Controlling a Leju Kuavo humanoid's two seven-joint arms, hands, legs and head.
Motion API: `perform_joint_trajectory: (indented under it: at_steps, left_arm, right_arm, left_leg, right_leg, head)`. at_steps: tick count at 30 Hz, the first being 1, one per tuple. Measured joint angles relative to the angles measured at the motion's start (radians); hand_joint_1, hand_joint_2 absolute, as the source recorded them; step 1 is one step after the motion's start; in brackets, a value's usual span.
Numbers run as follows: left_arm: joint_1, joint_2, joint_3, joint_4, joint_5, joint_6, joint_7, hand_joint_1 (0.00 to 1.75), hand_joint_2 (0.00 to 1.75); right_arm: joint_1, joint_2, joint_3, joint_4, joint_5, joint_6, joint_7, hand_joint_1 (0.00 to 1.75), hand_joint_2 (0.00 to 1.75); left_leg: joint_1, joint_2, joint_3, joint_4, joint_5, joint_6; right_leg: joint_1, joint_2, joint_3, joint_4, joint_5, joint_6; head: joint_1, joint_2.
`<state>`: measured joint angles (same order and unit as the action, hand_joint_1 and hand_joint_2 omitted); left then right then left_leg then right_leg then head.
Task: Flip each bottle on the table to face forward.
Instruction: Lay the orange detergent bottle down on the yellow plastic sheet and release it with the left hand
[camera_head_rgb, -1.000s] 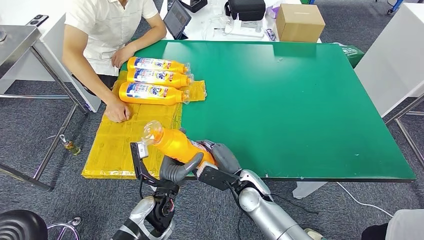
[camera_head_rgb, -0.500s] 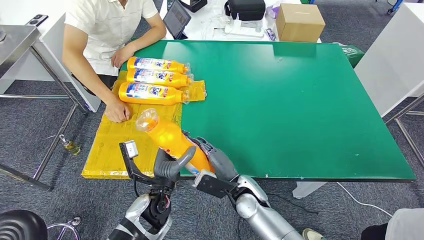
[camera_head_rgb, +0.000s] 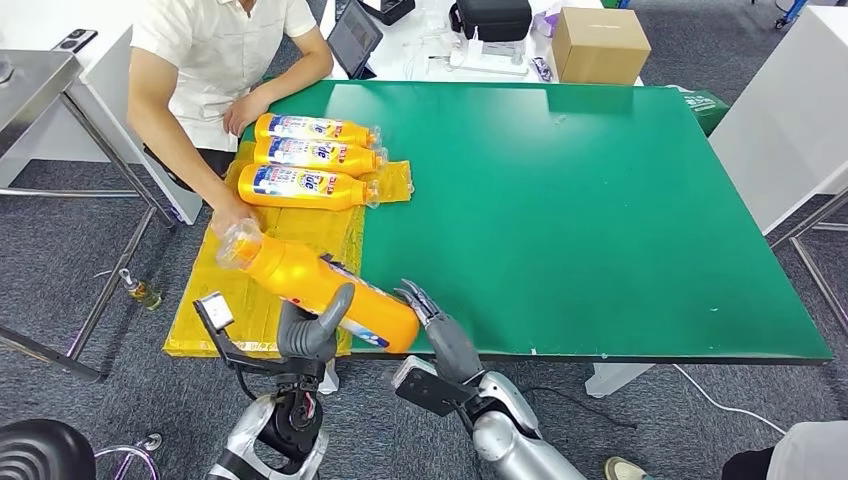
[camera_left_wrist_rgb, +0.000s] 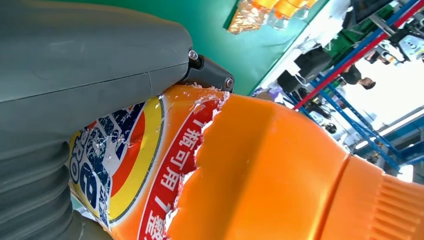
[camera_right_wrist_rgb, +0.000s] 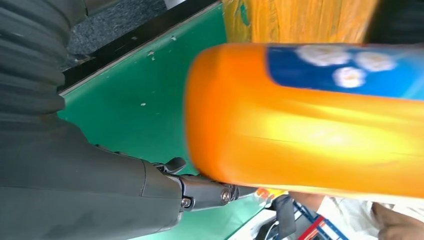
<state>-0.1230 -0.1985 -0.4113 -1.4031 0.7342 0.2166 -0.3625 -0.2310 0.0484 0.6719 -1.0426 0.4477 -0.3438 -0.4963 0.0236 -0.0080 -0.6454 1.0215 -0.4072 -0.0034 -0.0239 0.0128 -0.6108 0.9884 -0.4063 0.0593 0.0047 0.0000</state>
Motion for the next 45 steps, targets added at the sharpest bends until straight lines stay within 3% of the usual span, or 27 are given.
perform_joint_trajectory:
  at_steps: [3, 7, 9, 11, 13, 14, 19, 24, 30, 34, 36, 39, 41, 45]
  left_arm:
    - [-0.011, 0.008, -0.001, 0.004, -0.138, 0.094, -0.028, 1.75, 1.75]
    - [-0.072, 0.037, -0.034, 0.077, -0.703, 0.381, -0.089, 1.75, 1.75]
    - [-0.099, 0.048, -0.034, 0.124, -1.097, 0.449, -0.014, 1.75, 1.75]
    - [-0.119, 0.058, -0.020, 0.173, -1.494, 0.461, 0.102, 1.75, 1.75]
    - [-0.134, 0.069, -0.005, 0.213, -1.740, 0.451, 0.187, 1.75, 1.75]
    - [-0.140, 0.075, 0.001, 0.227, -1.789, 0.446, 0.208, 1.75, 1.75]
    - [-0.157, 0.087, 0.012, 0.267, -1.708, 0.433, 0.229, 1.75, 1.75]
    - [-0.183, 0.095, 0.014, 0.290, -1.770, 0.356, 0.299, 1.73, 1.75]
    - [-0.263, 0.103, 0.015, 0.388, -1.926, 0.212, 0.469, 1.38, 1.75]
    - [-0.330, 0.105, 0.016, 0.488, -1.998, 0.110, 0.579, 1.45, 1.75]
    - [-0.354, 0.105, 0.016, 0.523, -2.005, 0.092, 0.591, 1.54, 1.75]
    - [-0.387, 0.104, 0.019, 0.576, -2.003, 0.061, 0.607, 1.53, 1.75]
    - [-0.413, 0.099, 0.025, 0.620, -1.988, 0.048, 0.611, 1.29, 1.75]
    - [-0.463, 0.084, 0.055, 0.705, -1.916, 0.043, 0.566, 0.16, 1.75]
  right_arm:
    - [0.010, -0.001, -0.010, 0.001, 0.025, -0.044, 0.000, 0.00, 1.75]
    - [0.027, 0.003, -0.037, 0.002, 0.078, -0.143, -0.006, 0.00, 1.75]
    - [0.031, 0.010, -0.058, -0.002, 0.099, -0.174, -0.013, 0.00, 1.75]
    - [0.033, 0.021, -0.083, -0.012, 0.116, -0.190, -0.016, 0.00, 1.75]
    - [0.036, 0.029, -0.108, -0.026, 0.126, -0.192, -0.016, 0.00, 1.75]
    - [0.038, 0.033, -0.118, -0.032, 0.129, -0.192, -0.016, 0.00, 1.75]
    - [0.043, 0.042, -0.147, -0.048, 0.140, -0.191, -0.015, 0.00, 1.75]
    - [0.054, 0.053, -0.166, -0.066, 0.151, -0.172, -0.016, 0.00, 1.75]
    - [0.072, 0.062, -0.194, -0.092, 0.173, -0.143, -0.007, 0.00, 1.75]
    - [0.080, 0.074, -0.213, -0.103, 0.182, -0.124, 0.001, 0.00, 1.75]
    - [0.082, 0.078, -0.219, -0.106, 0.183, -0.121, 0.003, 0.00, 1.75]
    - [0.084, 0.085, -0.224, -0.108, 0.185, -0.111, 0.004, 0.00, 1.75]
    - [0.084, 0.090, -0.226, -0.108, 0.186, -0.104, 0.004, 0.00, 1.75]
    - [0.084, 0.099, -0.230, -0.105, 0.184, -0.105, 0.003, 0.00, 1.75]
  left_leg:
    - [0.000, 0.000, 0.000, 0.000, 0.000, 0.000]
    - [0.000, 0.000, 0.000, 0.000, 0.000, 0.000]
    - [0.000, 0.000, 0.000, 0.000, 0.000, 0.000]
    - [0.000, 0.000, 0.000, 0.000, 0.000, 0.000]
    - [0.000, 0.001, 0.000, 0.000, 0.000, 0.000]
    - [0.000, 0.001, 0.000, 0.000, 0.000, 0.000]
    - [0.000, 0.000, 0.000, 0.000, 0.000, 0.000]
    - [0.000, 0.000, 0.000, 0.000, 0.000, 0.000]
    - [0.000, 0.000, 0.000, 0.000, 0.001, 0.000]
    - [0.000, 0.000, 0.000, 0.000, 0.002, 0.000]
    - [0.000, 0.000, 0.000, 0.000, 0.002, 0.000]
    - [0.000, 0.000, 0.000, 0.000, 0.001, 0.000]
    - [0.000, 0.000, 0.000, 0.000, 0.001, 0.000]
    - [0.000, 0.000, 0.000, 0.000, 0.002, 0.000]
  right_leg:
    - [0.000, 0.000, 0.000, 0.000, 0.000, 0.000]
    - [0.000, 0.000, 0.000, 0.000, 0.000, 0.000]
    - [0.000, 0.000, 0.000, 0.000, 0.000, 0.000]
    - [0.000, 0.000, 0.000, 0.000, 0.000, 0.000]
    - [0.000, 0.000, 0.000, 0.000, 0.000, 0.000]
    - [0.000, 0.000, 0.000, 0.000, 0.000, 0.000]
    - [0.000, 0.000, 0.000, 0.000, 0.000, 0.000]
    - [0.000, 0.000, -0.001, 0.000, 0.000, 0.000]
    - [0.000, 0.000, 0.000, 0.000, 0.001, 0.000]
    - [0.000, 0.000, 0.000, 0.000, 0.001, 0.000]
    - [0.000, 0.000, 0.000, 0.000, 0.001, 0.000]
    - [0.000, 0.000, -0.001, 0.000, 0.001, 0.000]
    - [0.000, 0.000, -0.001, 0.000, 0.001, 0.000]
    - [0.000, -0.001, 0.000, 0.000, 0.001, 0.000]
  head:
    - [0.000, 0.000]
    - [0.000, 0.000]
    - [0.000, 0.000]
    - [0.000, 0.000]
    - [0.000, 0.000]
    - [0.000, 0.000]
    - [0.000, 0.000]
    - [0.000, 0.000]
    - [0.000, 0.000]
    - [0.000, 0.000]
    - [0.000, 0.000]
    - [0.000, 0.000]
    - [0.000, 0.000]
    - [0.000, 0.000]
